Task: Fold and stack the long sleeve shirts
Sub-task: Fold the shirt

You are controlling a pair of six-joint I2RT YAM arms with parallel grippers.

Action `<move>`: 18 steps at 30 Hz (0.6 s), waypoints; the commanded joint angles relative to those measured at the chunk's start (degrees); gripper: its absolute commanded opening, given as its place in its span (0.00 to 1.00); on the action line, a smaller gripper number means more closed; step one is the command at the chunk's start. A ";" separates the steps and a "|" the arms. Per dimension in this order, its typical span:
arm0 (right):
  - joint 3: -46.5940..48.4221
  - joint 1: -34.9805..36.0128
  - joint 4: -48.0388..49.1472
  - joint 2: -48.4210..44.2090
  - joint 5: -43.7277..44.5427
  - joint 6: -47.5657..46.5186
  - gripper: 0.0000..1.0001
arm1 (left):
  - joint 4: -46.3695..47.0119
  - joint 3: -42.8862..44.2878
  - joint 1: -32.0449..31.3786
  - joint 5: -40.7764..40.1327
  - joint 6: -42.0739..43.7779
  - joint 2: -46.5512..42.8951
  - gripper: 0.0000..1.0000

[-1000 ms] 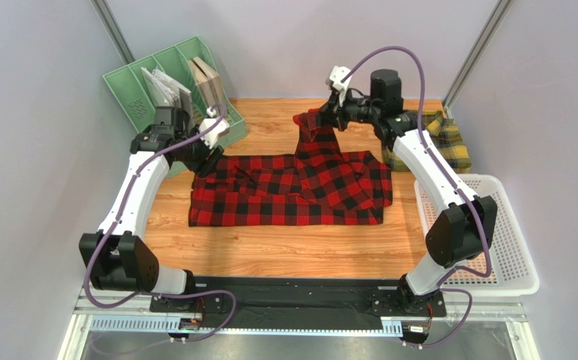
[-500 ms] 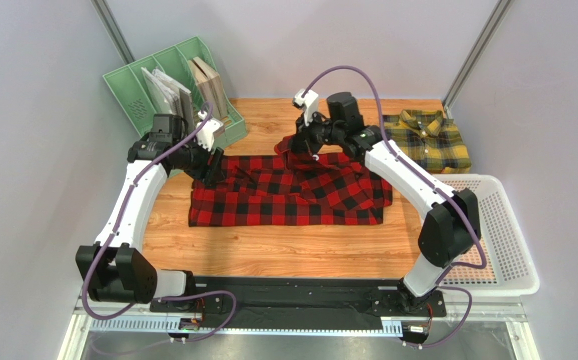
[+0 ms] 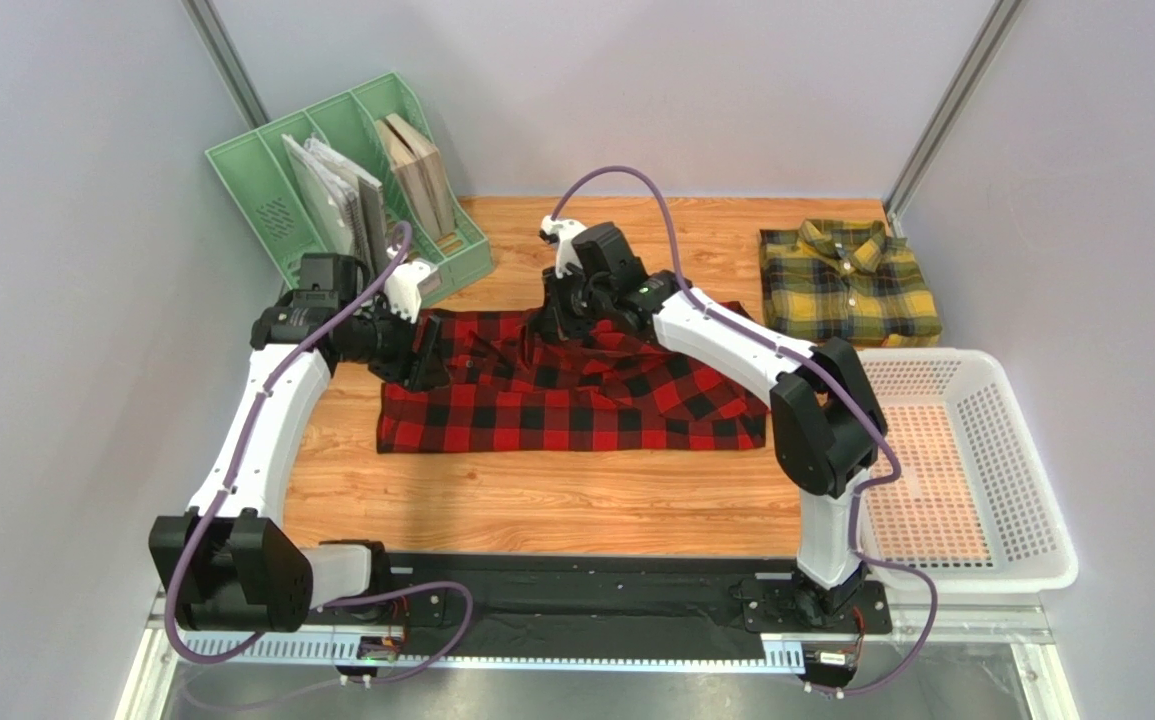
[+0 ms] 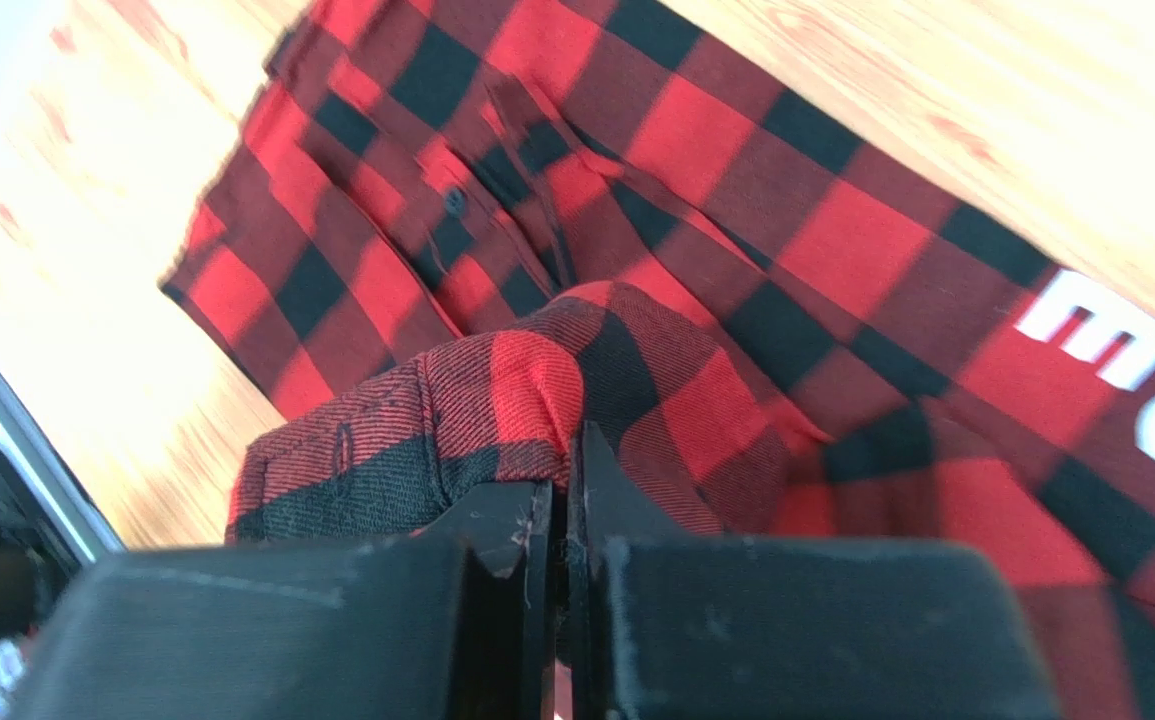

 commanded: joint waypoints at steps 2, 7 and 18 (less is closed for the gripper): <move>5.18 2.83 3.40 2.35 5.20 7.33 0.00 | 10.70 -3.69 0.36 11.65 -9.54 -0.38 0.69; 6.33 3.36 2.87 3.76 7.05 8.03 0.00 | 22.60 -6.52 -3.14 6.94 -16.07 -0.91 0.70; 5.10 3.19 2.79 2.79 7.41 6.71 0.00 | 26.82 -2.57 -12.30 -3.54 -8.15 5.85 0.68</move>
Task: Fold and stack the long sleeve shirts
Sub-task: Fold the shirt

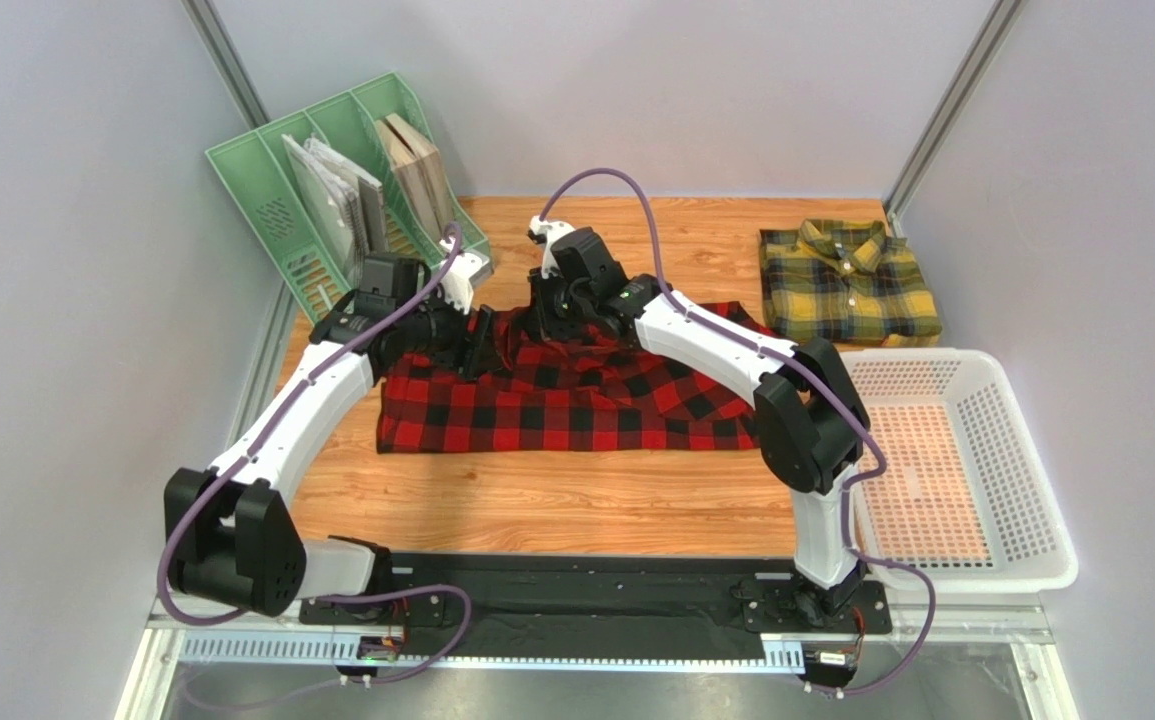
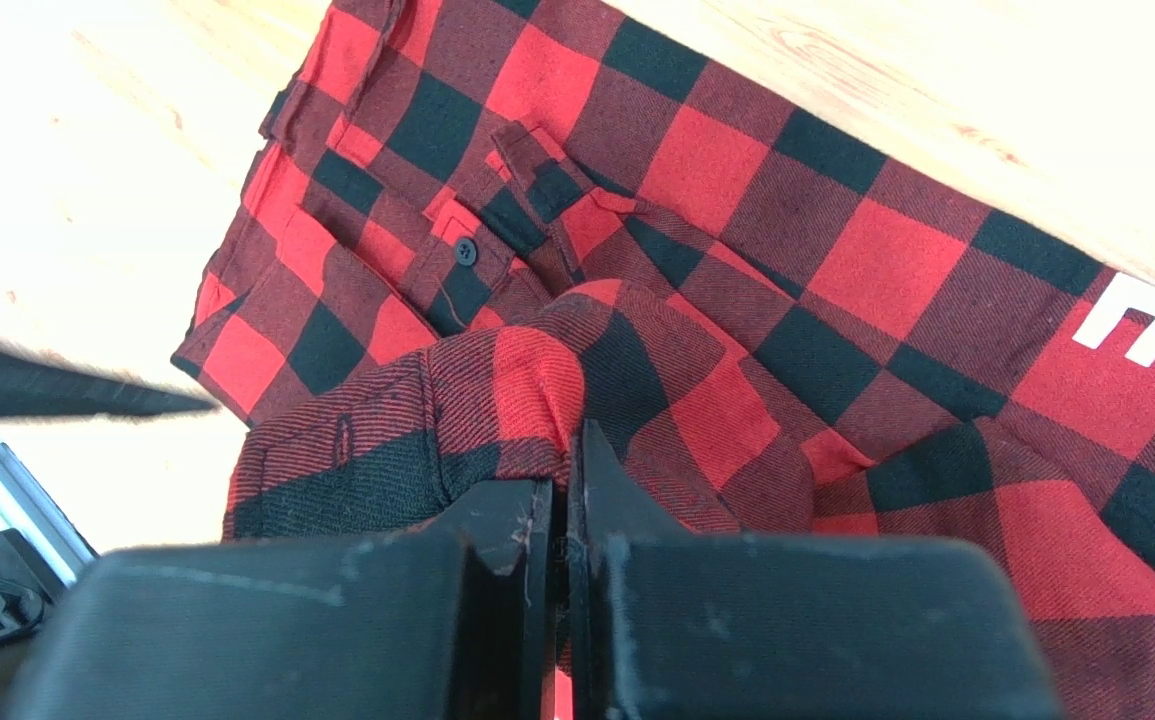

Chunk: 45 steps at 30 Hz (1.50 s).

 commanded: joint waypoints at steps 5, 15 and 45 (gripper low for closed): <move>1.36 0.02 2.28 -0.66 0.45 0.48 0.00 | 3.70 6.45 -0.45 0.46 4.03 5.17 0.68; 1.19 -0.07 2.46 -0.84 -0.25 -0.13 0.00 | 3.61 9.62 -1.42 1.54 2.54 8.16 0.70; -19.64 -26.16 -13.88 -23.51 -29.25 -22.01 0.73 | -14.59 30.17 -4.14 -0.48 48.68 18.44 0.00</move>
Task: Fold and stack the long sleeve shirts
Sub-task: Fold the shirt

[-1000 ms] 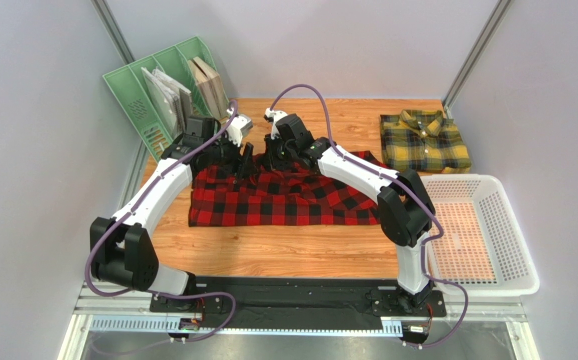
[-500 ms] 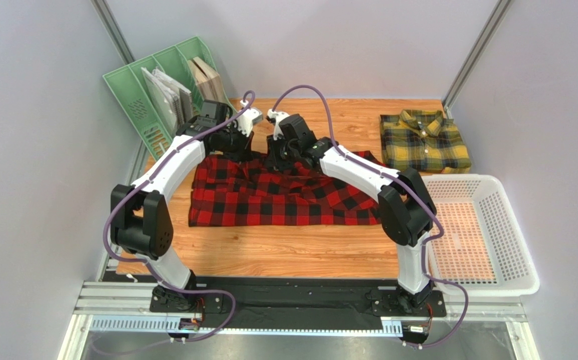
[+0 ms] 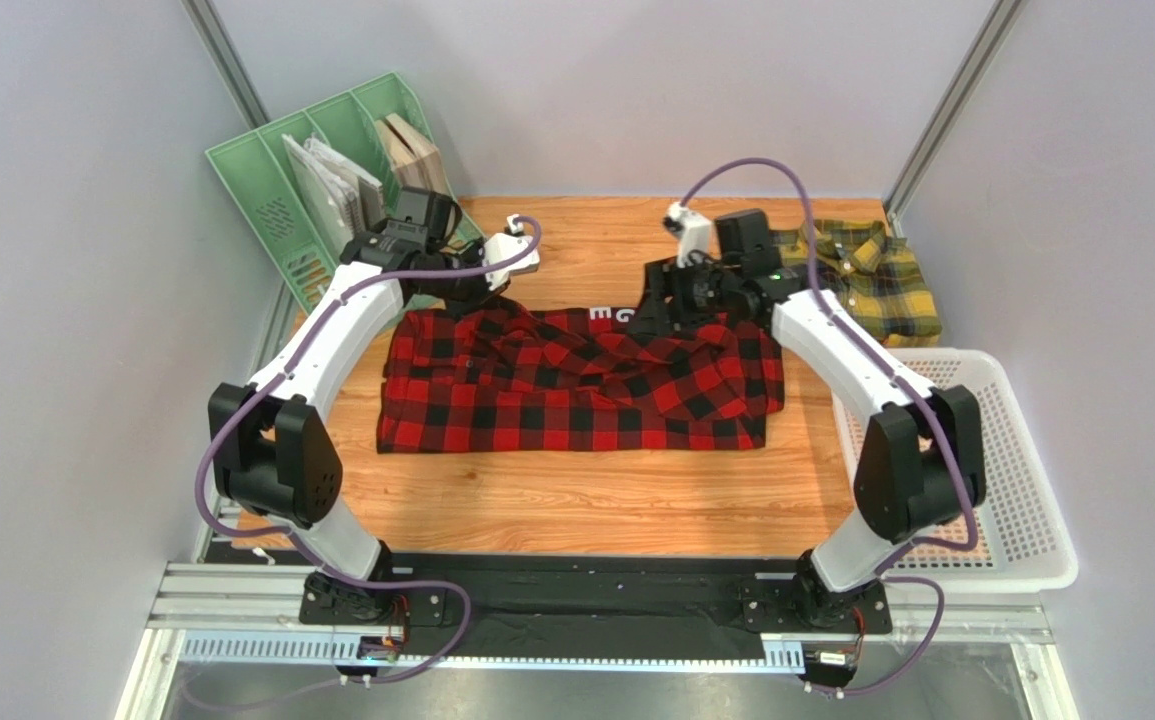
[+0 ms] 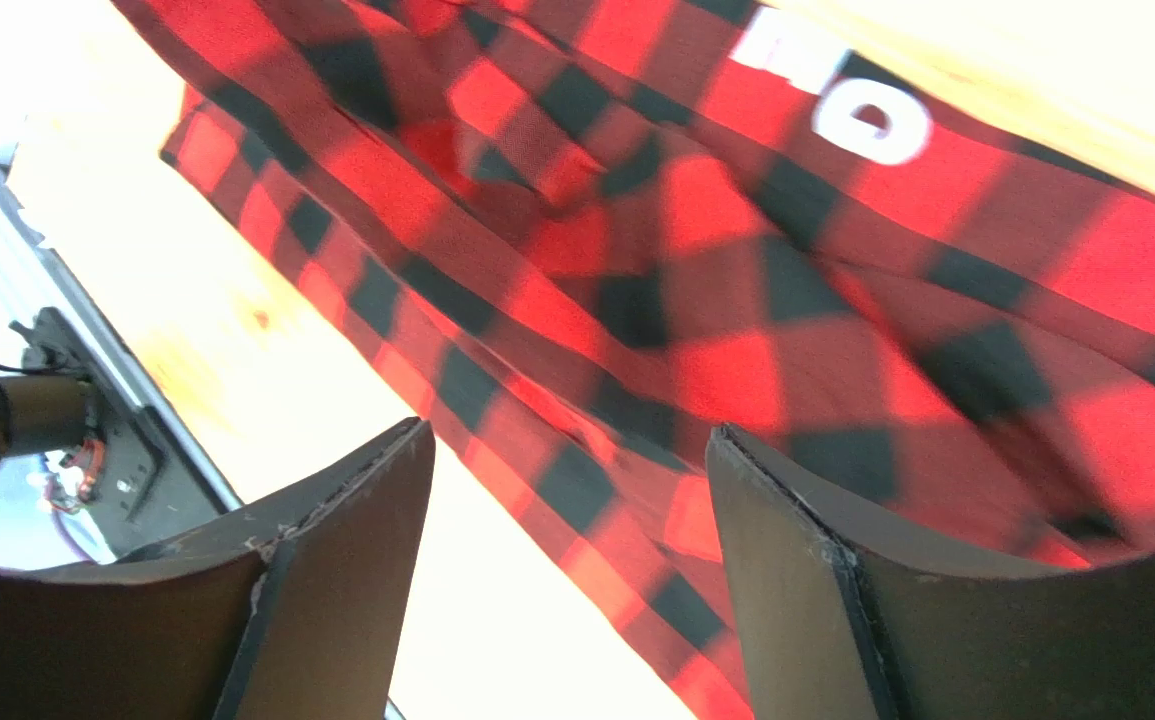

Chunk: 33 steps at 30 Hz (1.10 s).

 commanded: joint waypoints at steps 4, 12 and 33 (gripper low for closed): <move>-3.10 -10.50 -5.63 -3.17 -6.43 -8.18 0.72 | 10.43 10.20 -3.23 -4.88 3.88 4.01 0.00; -4.86 -15.87 -7.57 -4.66 -8.37 -7.39 0.68 | 24.43 19.70 -4.82 -15.61 -5.78 14.03 0.00; -11.80 -20.18 -9.68 -7.82 -5.74 -13.10 0.65 | 17.43 -23.51 0.27 1.79 23.79 -17.32 0.00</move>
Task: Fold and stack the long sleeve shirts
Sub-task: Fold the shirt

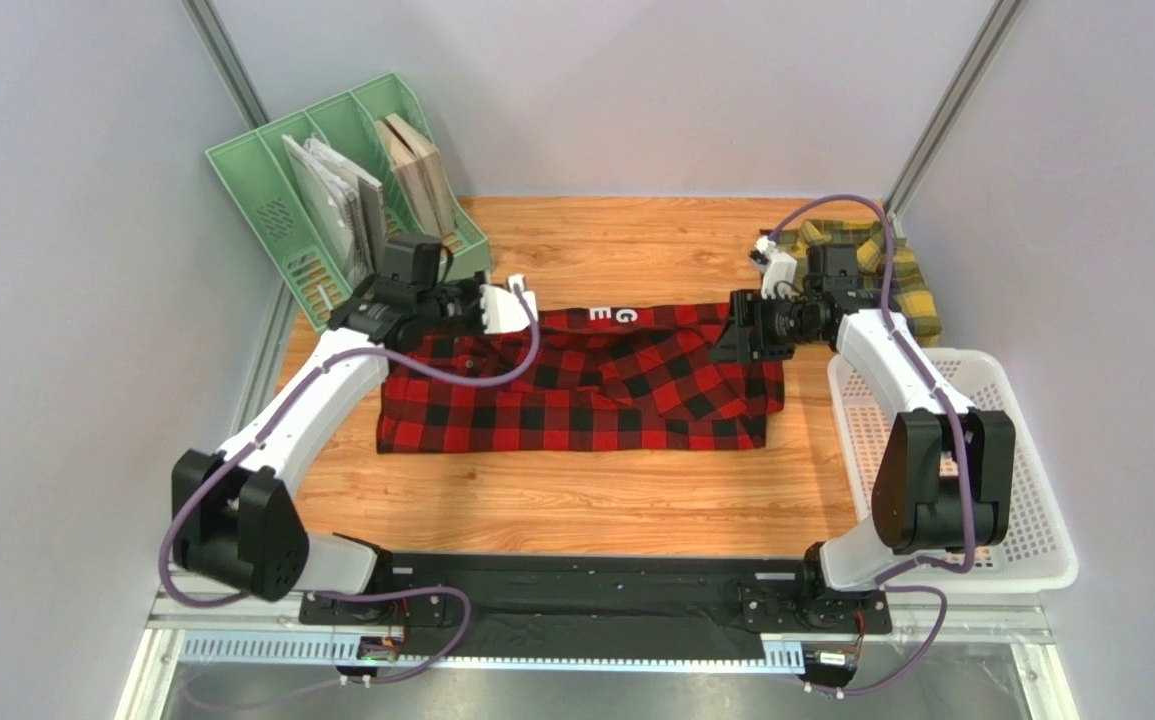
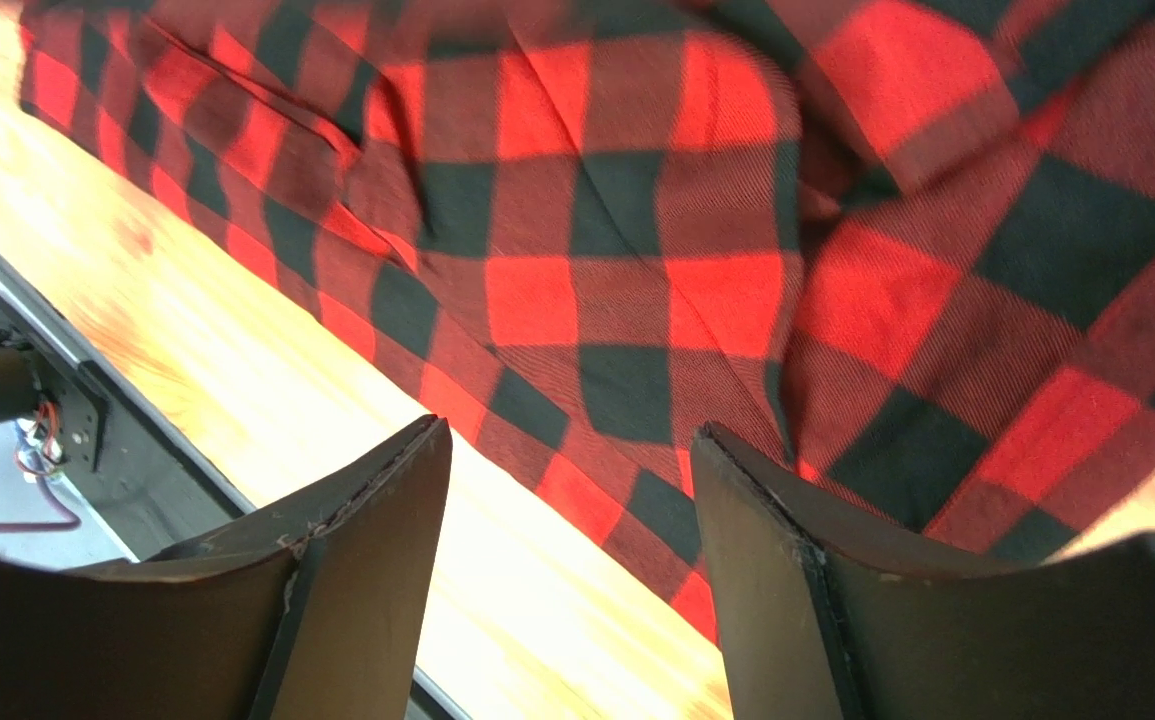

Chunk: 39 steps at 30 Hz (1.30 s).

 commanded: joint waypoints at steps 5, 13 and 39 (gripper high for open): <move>-2.76 -2.77 -1.13 -3.08 1.02 -4.98 0.62 | -2.25 -13.79 6.59 6.15 23.48 -8.76 0.00; -3.29 -2.77 -2.10 -2.38 -0.21 -6.21 0.58 | 6.90 -22.94 7.91 3.60 32.44 -9.30 0.00; 10.25 4.26 -3.60 14.58 2.87 -4.63 0.44 | -22.16 -12.34 14.59 2.19 -6.69 -3.98 0.43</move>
